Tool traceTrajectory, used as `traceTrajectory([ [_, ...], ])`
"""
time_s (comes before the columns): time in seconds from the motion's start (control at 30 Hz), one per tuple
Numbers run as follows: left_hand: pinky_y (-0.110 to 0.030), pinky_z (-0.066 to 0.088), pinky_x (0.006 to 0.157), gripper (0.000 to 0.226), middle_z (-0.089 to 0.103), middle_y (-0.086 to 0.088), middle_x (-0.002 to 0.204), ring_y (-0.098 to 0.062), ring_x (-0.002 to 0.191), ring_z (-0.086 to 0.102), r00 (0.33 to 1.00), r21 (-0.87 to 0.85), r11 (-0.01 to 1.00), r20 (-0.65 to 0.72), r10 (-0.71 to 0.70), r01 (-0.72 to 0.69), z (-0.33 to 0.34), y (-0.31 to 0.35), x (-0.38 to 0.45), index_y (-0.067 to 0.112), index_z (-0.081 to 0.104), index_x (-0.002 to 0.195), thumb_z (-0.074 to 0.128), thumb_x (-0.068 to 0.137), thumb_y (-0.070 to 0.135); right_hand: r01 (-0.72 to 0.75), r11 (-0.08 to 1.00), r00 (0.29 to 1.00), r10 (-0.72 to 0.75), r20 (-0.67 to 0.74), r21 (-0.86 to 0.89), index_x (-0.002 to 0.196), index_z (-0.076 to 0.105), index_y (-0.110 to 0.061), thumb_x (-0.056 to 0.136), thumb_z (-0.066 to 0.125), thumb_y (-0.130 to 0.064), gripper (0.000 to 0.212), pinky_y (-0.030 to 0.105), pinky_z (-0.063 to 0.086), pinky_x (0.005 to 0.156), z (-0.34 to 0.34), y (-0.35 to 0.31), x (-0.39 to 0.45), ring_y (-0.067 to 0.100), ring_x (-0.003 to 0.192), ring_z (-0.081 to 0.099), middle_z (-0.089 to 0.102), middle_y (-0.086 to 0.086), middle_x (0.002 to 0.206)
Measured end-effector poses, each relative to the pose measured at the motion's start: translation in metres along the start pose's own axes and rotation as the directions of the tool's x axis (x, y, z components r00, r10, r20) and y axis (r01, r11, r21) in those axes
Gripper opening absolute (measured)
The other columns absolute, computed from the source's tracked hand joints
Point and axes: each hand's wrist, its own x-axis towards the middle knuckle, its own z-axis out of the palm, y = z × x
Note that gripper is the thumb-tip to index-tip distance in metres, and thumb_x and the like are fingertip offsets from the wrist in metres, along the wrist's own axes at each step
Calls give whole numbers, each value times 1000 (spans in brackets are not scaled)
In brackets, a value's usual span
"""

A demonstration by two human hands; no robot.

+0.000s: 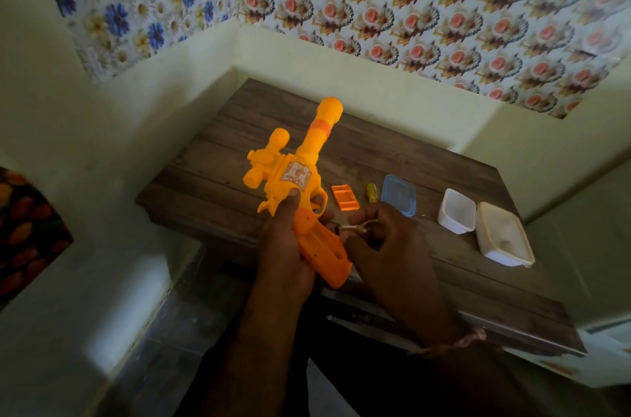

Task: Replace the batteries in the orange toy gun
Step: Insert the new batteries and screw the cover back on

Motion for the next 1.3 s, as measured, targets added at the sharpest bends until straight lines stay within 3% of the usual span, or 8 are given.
traceTrajectory([
  [0.07,-66,44,98,73,66,-20,124,-44,115,62,1000,-21,1000,17,-9,9,-1,-1,0,13,57,134,74,72,48,35,994,999,-32,31,-106,81,62,-28,83,69,-19,12,19,50,55,1,2,3,4,62,61,65,-8,70],
  [0.23,-55,51,91,49,71,-16,112,-34,101,69,999,-32,999,53,-7,9,1,0,-4,13,66,117,66,76,41,87,929,984,-24,175,-360,93,62,-38,86,66,-31,11,15,41,63,0,5,12,-2,73,55,59,-19,81],
  [0.43,-54,51,90,34,72,-17,106,-34,97,69,992,-19,998,117,-54,56,4,1,-11,13,65,116,55,95,37,229,875,969,-162,188,-426,117,58,-33,86,64,-27,32,27,49,84,5,4,9,5,98,58,62,-12,110],
  [0.6,-46,54,83,33,71,-17,103,-30,89,70,993,-19,998,96,-60,63,4,4,-12,11,65,115,51,98,36,328,811,944,-267,193,-485,114,55,-30,89,58,-33,25,39,53,75,6,4,5,13,90,62,64,-8,104],
  [0.77,-37,53,67,35,71,-10,89,-23,73,70,989,-8,996,119,-87,88,4,7,-13,11,65,104,46,100,39,429,701,902,-297,314,-569,117,56,-30,92,50,-37,26,37,52,74,5,7,7,16,92,61,59,-6,112],
  [0.9,-32,55,60,35,71,-9,80,-21,65,69,985,6,995,142,-99,99,5,8,-14,11,65,100,44,101,38,448,699,893,-327,308,-557,115,57,-31,89,44,-39,30,39,53,63,8,15,5,18,84,63,59,-4,110],
  [1.13,-37,53,68,39,69,-12,92,-25,74,65,991,-17,994,79,-107,109,4,8,-16,10,61,120,51,96,39,462,692,887,-367,281,-555,115,59,-30,88,45,-40,32,39,54,57,15,27,-1,19,78,64,60,-2,108],
  [1.3,-39,50,75,43,69,-12,90,-26,79,63,985,-46,990,122,-123,130,7,8,-16,7,60,121,50,96,40,533,657,844,-464,271,-534,104,59,-26,89,42,-38,25,36,51,52,11,23,2,18,72,62,60,-2,101],
])
